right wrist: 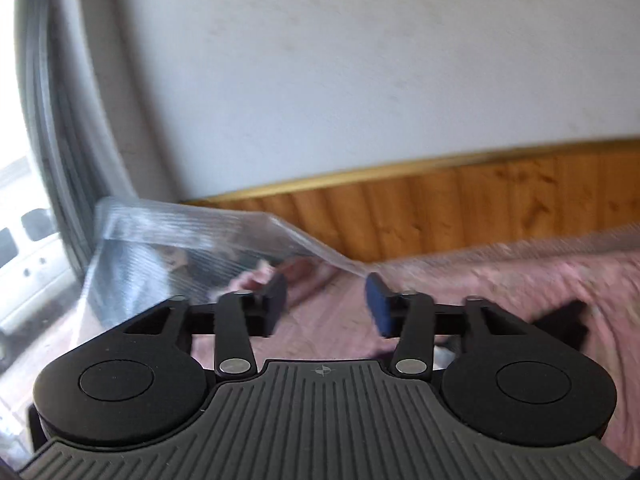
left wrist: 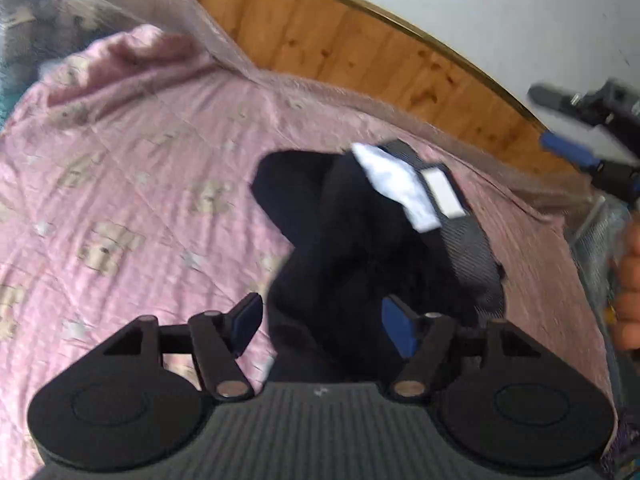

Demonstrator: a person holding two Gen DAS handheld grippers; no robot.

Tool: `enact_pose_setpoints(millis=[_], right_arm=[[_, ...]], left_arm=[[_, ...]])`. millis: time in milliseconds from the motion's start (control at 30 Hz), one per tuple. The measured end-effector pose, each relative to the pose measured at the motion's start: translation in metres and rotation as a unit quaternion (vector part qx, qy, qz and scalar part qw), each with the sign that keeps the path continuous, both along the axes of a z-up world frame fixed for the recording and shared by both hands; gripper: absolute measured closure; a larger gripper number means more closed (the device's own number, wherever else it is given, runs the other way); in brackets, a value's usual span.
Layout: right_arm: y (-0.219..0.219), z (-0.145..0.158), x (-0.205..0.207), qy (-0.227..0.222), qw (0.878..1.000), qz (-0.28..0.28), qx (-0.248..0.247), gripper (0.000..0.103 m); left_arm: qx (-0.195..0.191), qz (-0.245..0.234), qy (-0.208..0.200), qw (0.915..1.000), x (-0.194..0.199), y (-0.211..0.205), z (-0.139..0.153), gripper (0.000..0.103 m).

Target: Fold clothes

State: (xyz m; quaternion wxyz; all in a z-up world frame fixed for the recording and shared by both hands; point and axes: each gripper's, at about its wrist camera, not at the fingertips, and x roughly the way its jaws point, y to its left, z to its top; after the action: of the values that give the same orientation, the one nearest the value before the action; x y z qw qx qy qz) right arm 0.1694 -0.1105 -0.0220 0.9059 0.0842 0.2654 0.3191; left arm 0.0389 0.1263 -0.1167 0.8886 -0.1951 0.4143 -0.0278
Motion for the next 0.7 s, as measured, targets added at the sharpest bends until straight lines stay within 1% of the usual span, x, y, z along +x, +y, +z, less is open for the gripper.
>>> enact_pose_setpoints(millis=[33, 67, 100, 133, 167, 200, 233, 267, 333, 367, 400, 433, 467, 500, 533, 567, 600, 633, 667, 700], right_arm=[[-0.023, -0.023, 0.0, 0.031, 0.998, -0.041, -0.023, 0.035], [-0.049, -0.046, 0.001, 0.067, 0.993, -0.08, -0.047, 0.035], [-0.074, -0.066, -0.001, 0.105, 0.985, -0.117, -0.064, 0.035], [-0.1, -0.085, -0.003, 0.142, 0.974, -0.154, -0.081, 0.035], [-0.124, -0.1, -0.007, 0.171, 0.964, -0.185, -0.086, 0.035], [-0.145, -0.108, -0.013, 0.19, 0.956, -0.211, -0.077, 0.035], [-0.161, -0.115, -0.018, 0.202, 0.949, -0.231, -0.073, 0.034], [-0.172, -0.118, -0.023, 0.206, 0.945, -0.244, -0.075, 0.031], [-0.186, -0.122, -0.031, 0.21, 0.94, -0.258, -0.075, 0.022], [-0.191, -0.123, -0.035, 0.211, 0.939, -0.26, -0.073, 0.022], [-0.194, -0.126, -0.037, 0.213, 0.94, -0.257, -0.069, 0.022], [-0.197, -0.128, -0.038, 0.216, 0.941, -0.251, -0.064, 0.021], [-0.2, -0.131, -0.038, 0.218, 0.943, -0.245, -0.059, 0.019], [-0.204, -0.134, -0.037, 0.218, 0.945, -0.239, -0.054, 0.019], [-0.208, -0.136, -0.035, 0.217, 0.947, -0.232, -0.048, 0.018], [-0.212, -0.138, -0.033, 0.215, 0.95, -0.224, -0.042, 0.016], [-0.216, -0.14, -0.03, 0.213, 0.952, -0.217, -0.036, 0.015], [-0.222, -0.144, -0.026, 0.213, 0.954, -0.211, -0.029, 0.011], [-0.231, -0.151, -0.016, 0.216, 0.955, -0.204, -0.019, 0.01], [-0.239, -0.157, -0.002, 0.223, 0.955, -0.195, -0.009, 0.01]], left_arm=[[-0.004, -0.027, 0.001, 0.9996, 0.004, -0.014, -0.005, 0.032], [-0.008, -0.053, 0.002, 0.9985, 0.008, -0.028, -0.009, 0.022], [-0.005, -0.066, 0.0, 0.9978, 0.017, -0.042, -0.01, 0.015], [-0.001, -0.077, -0.002, 0.997, 0.026, -0.056, -0.012, 0.01], [-0.005, -0.081, -0.007, 0.9967, 0.035, -0.067, -0.012, 0.008], [-0.014, -0.088, -0.011, 0.9959, 0.049, -0.082, -0.013, 0.007], [-0.015, -0.094, -0.012, 0.9954, 0.063, -0.097, -0.015, 0.004], [-0.005, -0.091, -0.008, 0.9958, 0.076, -0.112, -0.017, 0.004], [0.019, -0.076, 0.008, 0.9969, 0.102, -0.139, -0.026, 0.004], [0.033, -0.065, 0.018, 0.9972, 0.115, -0.151, -0.032, 0.004], [0.023, -0.056, 0.024, 0.9979, 0.122, -0.149, -0.035, 0.007], [0.012, -0.047, 0.03, 0.9984, 0.128, -0.146, -0.038, 0.041], [0.001, -0.038, 0.036, 0.9986, 0.133, -0.143, -0.041, 0.095], [-0.01, -0.03, 0.041, 0.9987, 0.139, -0.14, -0.045, 0.095], [-0.037, -0.008, 0.016, 0.9991, 0.13, -0.123, -0.031, 0.096], [-0.046, 0.005, -0.016, 0.9988, 0.116, -0.105, -0.012, 0.096], [-0.047, 0.013, -0.047, 0.9977, 0.099, -0.086, 0.01, 0.096], [-0.048, 0.03, -0.069, 0.996, 0.08, -0.065, 0.031, 0.096], [-0.048, 0.048, -0.088, 0.9938, 0.06, -0.042, 0.051, 0.096], [-0.038, 0.07, -0.105, 0.9913, 0.039, -0.019, 0.071, 0.096]])
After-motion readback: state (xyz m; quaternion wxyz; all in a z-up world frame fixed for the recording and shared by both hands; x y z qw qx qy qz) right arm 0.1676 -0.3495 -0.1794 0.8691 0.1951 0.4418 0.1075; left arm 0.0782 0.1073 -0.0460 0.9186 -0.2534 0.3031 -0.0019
